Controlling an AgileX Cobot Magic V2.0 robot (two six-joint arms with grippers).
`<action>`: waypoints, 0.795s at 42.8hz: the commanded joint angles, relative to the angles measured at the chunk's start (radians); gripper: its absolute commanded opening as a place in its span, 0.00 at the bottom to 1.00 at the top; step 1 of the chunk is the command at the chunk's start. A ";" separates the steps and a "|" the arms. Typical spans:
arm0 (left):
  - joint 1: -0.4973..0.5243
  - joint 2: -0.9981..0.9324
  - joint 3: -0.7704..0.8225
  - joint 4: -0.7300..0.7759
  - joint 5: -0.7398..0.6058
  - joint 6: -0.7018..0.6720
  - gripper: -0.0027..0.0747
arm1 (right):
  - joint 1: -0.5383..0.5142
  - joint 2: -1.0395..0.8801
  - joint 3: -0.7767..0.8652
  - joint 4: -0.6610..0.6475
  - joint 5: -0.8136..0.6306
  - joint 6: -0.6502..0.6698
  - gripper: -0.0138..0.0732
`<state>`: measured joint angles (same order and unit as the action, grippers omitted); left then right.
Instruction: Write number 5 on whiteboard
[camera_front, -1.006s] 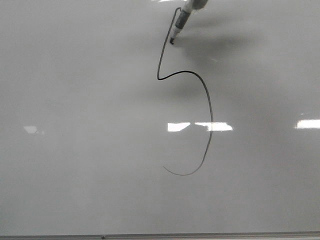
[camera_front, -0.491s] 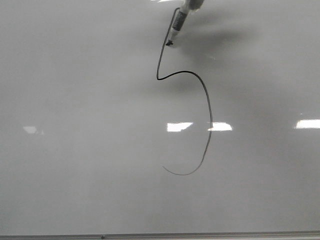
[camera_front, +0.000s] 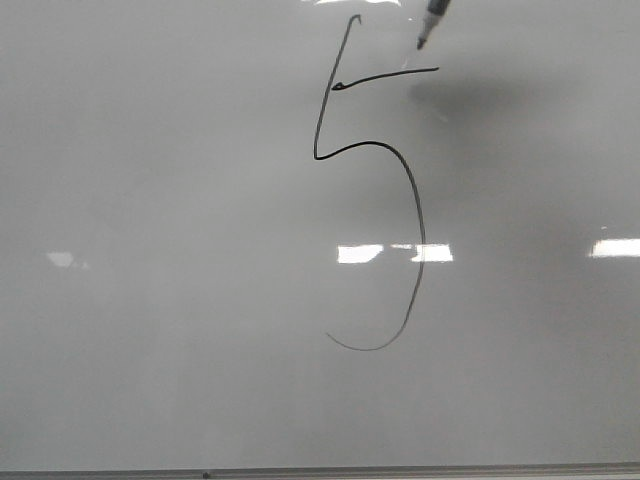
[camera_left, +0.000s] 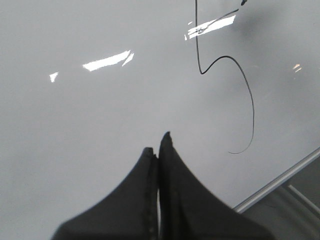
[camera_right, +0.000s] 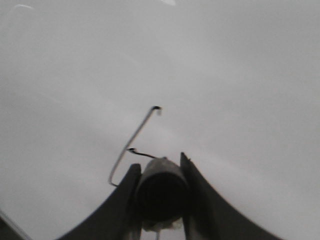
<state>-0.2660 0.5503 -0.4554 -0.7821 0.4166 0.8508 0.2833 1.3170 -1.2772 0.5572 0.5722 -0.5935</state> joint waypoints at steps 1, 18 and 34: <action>0.002 0.002 -0.037 -0.036 -0.034 0.025 0.01 | 0.042 -0.077 -0.029 0.027 0.040 -0.042 0.09; 0.002 0.134 -0.335 -0.077 0.388 0.159 0.77 | 0.229 -0.065 -0.029 0.272 0.367 -0.251 0.09; 0.002 0.379 -0.511 -0.330 0.766 0.317 0.74 | 0.233 -0.060 -0.029 0.544 0.539 -0.413 0.09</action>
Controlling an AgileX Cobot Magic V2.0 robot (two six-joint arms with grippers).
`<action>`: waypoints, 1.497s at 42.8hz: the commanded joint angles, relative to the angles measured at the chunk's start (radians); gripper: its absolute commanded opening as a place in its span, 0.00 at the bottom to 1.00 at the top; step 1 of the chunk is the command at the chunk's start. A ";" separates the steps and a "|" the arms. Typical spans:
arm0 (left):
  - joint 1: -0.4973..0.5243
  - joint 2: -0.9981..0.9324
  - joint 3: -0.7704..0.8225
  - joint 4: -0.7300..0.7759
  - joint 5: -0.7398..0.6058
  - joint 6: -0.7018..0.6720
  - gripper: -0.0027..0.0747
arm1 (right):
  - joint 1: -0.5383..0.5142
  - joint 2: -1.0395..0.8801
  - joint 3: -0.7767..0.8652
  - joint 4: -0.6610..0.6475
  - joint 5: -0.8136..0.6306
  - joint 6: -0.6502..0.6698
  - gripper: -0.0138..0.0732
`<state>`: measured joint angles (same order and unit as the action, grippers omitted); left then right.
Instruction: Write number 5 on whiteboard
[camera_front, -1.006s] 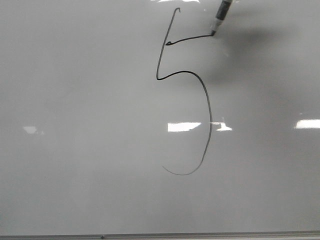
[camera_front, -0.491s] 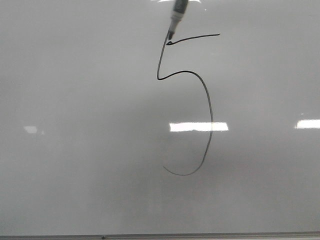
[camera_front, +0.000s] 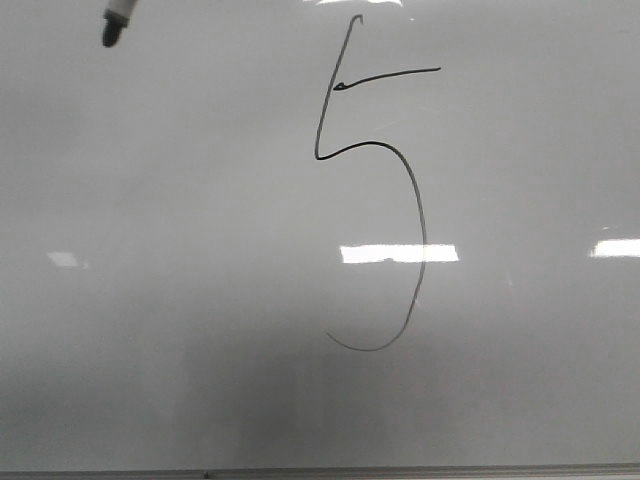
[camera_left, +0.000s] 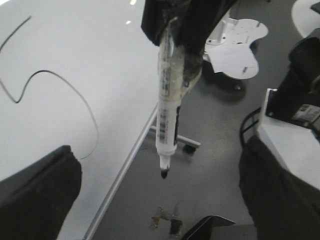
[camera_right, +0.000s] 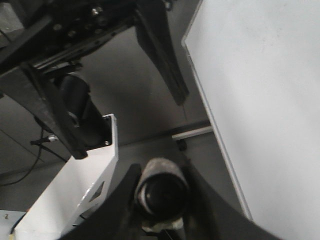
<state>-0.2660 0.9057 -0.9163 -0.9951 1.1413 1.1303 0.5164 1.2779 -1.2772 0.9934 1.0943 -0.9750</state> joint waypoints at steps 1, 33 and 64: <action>0.002 0.035 -0.053 -0.129 0.055 0.042 0.71 | 0.000 -0.021 -0.029 0.115 0.019 -0.035 0.09; -0.157 0.115 -0.058 -0.163 -0.021 0.081 0.40 | 0.000 -0.021 -0.029 0.172 0.054 -0.063 0.09; -0.157 0.115 -0.058 -0.030 -0.070 0.072 0.01 | -0.003 -0.030 -0.029 0.105 -0.049 -0.063 0.76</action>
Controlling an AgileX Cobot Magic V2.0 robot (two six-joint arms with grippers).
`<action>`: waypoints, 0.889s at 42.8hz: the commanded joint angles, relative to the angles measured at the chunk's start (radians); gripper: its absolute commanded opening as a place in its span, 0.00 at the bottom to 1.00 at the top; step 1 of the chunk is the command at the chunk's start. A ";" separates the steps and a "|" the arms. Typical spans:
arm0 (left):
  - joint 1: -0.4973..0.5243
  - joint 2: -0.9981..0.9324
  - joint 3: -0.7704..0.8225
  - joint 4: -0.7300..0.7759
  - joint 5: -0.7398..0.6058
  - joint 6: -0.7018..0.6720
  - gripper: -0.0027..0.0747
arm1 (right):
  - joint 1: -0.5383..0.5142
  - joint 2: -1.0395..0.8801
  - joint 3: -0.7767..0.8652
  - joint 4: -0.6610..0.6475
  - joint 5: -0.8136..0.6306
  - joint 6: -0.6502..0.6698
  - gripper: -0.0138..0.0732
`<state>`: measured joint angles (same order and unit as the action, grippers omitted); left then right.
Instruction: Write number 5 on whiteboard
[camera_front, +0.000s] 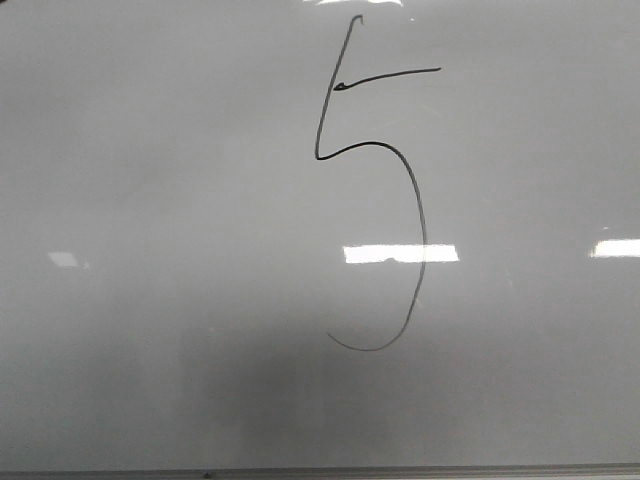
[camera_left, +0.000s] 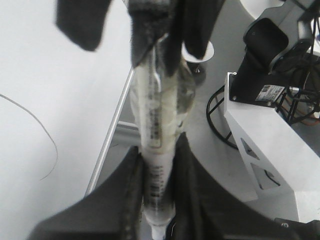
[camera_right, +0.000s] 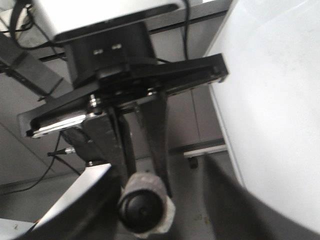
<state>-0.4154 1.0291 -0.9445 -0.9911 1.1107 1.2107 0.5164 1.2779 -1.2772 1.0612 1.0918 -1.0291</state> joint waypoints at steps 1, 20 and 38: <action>-0.008 -0.011 -0.030 -0.017 -0.058 -0.026 0.01 | -0.005 -0.036 -0.029 0.018 -0.054 -0.009 0.77; 0.023 -0.039 0.040 0.809 -0.553 -0.924 0.01 | -0.254 -0.393 0.421 -0.186 -0.603 0.234 0.55; 0.467 -0.101 0.252 0.902 -0.685 -1.091 0.01 | -0.290 -0.808 0.788 -0.181 -0.903 0.234 0.07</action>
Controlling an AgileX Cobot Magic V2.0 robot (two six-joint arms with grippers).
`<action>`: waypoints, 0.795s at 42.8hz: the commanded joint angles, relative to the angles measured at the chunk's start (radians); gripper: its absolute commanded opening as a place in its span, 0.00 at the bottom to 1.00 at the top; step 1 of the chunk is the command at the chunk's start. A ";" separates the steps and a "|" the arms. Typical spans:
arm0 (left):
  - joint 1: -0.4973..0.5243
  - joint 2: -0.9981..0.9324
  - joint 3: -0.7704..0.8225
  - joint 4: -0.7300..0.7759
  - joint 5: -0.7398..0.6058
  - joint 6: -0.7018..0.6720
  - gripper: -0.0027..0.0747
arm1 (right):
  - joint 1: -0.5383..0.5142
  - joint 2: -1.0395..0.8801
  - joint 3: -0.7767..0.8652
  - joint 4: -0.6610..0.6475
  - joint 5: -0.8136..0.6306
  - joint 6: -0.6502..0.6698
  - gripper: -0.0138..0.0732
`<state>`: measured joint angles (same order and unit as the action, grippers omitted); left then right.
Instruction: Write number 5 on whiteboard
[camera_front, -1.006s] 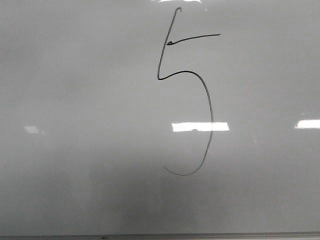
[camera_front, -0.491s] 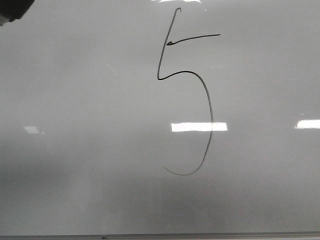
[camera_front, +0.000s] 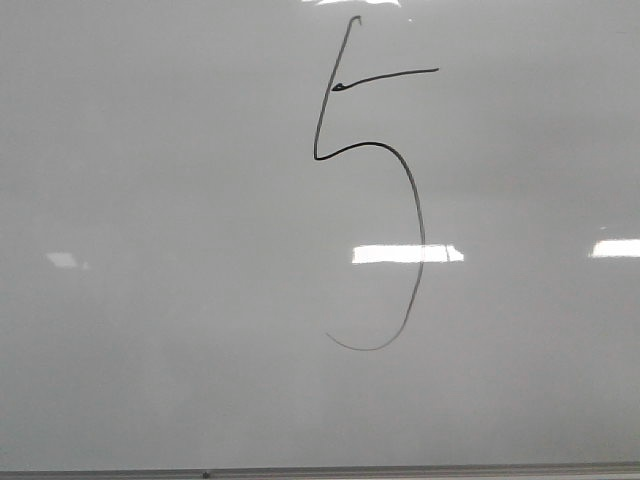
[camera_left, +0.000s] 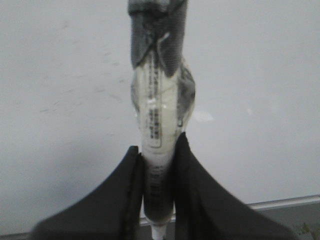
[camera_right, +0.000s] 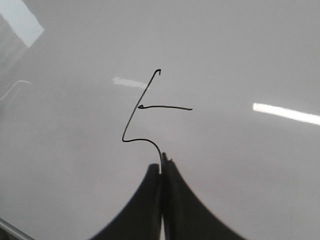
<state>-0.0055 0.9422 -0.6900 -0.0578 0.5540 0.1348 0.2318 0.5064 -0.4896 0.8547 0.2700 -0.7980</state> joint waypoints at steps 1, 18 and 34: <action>0.070 -0.012 0.003 -0.046 -0.150 -0.015 0.01 | -0.005 -0.044 0.005 0.025 -0.084 0.002 0.08; 0.120 0.217 -0.027 -0.084 -0.417 -0.015 0.01 | -0.005 -0.052 0.009 0.025 -0.066 0.002 0.08; 0.120 0.355 -0.077 -0.178 -0.483 0.086 0.01 | -0.005 -0.052 0.009 0.025 -0.055 0.002 0.08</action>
<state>0.1132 1.3198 -0.7298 -0.2118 0.1711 0.1987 0.2318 0.4508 -0.4552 0.8608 0.2602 -0.7965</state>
